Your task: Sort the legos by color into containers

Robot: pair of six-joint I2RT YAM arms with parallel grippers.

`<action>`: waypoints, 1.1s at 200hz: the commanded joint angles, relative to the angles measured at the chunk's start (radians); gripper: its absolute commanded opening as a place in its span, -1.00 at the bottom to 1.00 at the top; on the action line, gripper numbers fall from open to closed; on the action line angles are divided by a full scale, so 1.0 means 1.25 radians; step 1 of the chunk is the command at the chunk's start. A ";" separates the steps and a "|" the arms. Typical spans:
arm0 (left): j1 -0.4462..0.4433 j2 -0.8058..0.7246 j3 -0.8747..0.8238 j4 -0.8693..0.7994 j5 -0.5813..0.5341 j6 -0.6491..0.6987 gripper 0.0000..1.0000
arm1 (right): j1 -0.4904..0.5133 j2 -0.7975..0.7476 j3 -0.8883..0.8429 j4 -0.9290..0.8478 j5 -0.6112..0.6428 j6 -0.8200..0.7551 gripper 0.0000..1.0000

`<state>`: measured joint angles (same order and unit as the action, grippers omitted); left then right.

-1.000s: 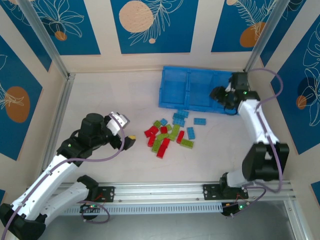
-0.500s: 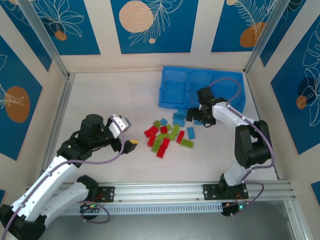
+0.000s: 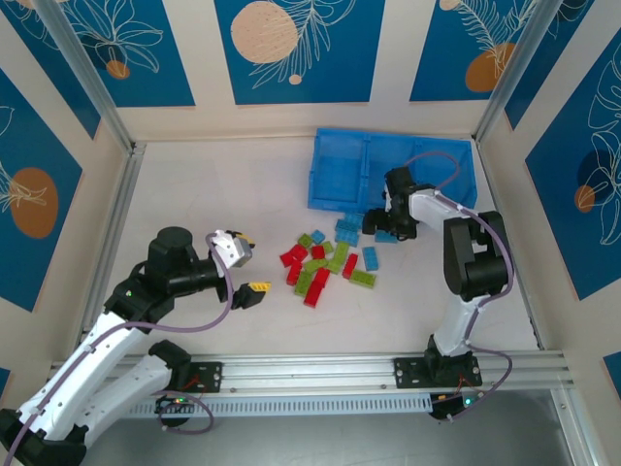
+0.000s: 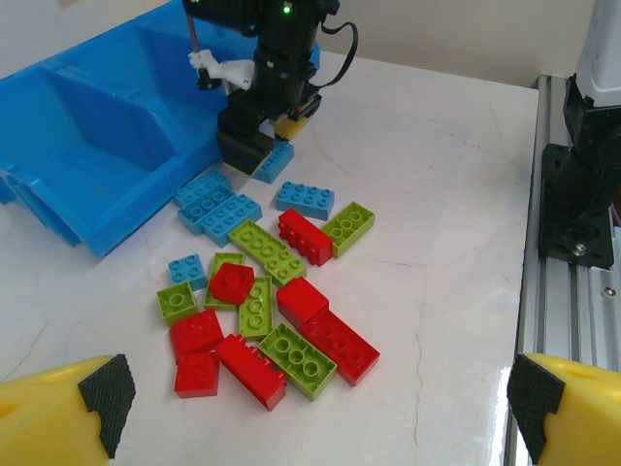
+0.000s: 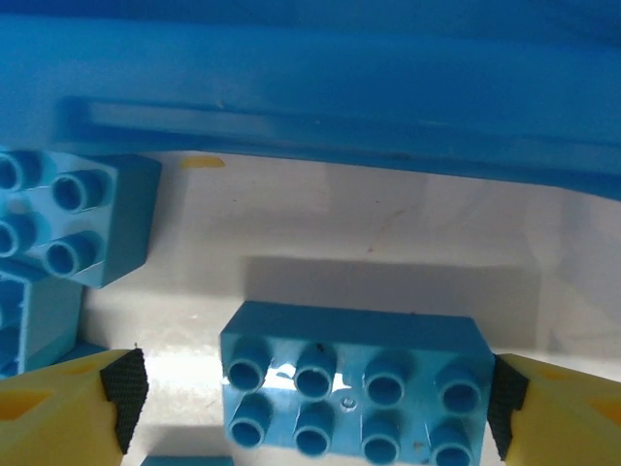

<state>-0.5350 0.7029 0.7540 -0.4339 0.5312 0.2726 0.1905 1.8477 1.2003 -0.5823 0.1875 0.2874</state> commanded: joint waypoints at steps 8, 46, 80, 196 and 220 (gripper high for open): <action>-0.002 -0.004 -0.007 0.008 0.003 0.021 1.00 | 0.007 0.019 0.016 -0.035 0.024 0.016 0.68; -0.002 -0.001 -0.006 0.005 -0.015 0.023 1.00 | 0.025 0.012 0.002 -0.049 0.100 0.030 0.39; -0.002 -0.001 -0.004 0.000 -0.033 0.023 1.00 | 0.028 -0.081 -0.050 -0.004 0.091 0.053 0.05; -0.003 -0.034 -0.024 0.066 0.035 -0.007 1.00 | -0.287 -0.225 0.116 0.076 -0.108 0.195 -0.11; -0.003 -0.036 -0.024 0.088 0.011 -0.036 1.00 | -0.313 -0.079 0.240 0.043 -0.103 0.212 -0.11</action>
<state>-0.5350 0.6704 0.7345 -0.3859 0.5240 0.2611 -0.1810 1.6238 1.3922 -0.4671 0.1223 0.5064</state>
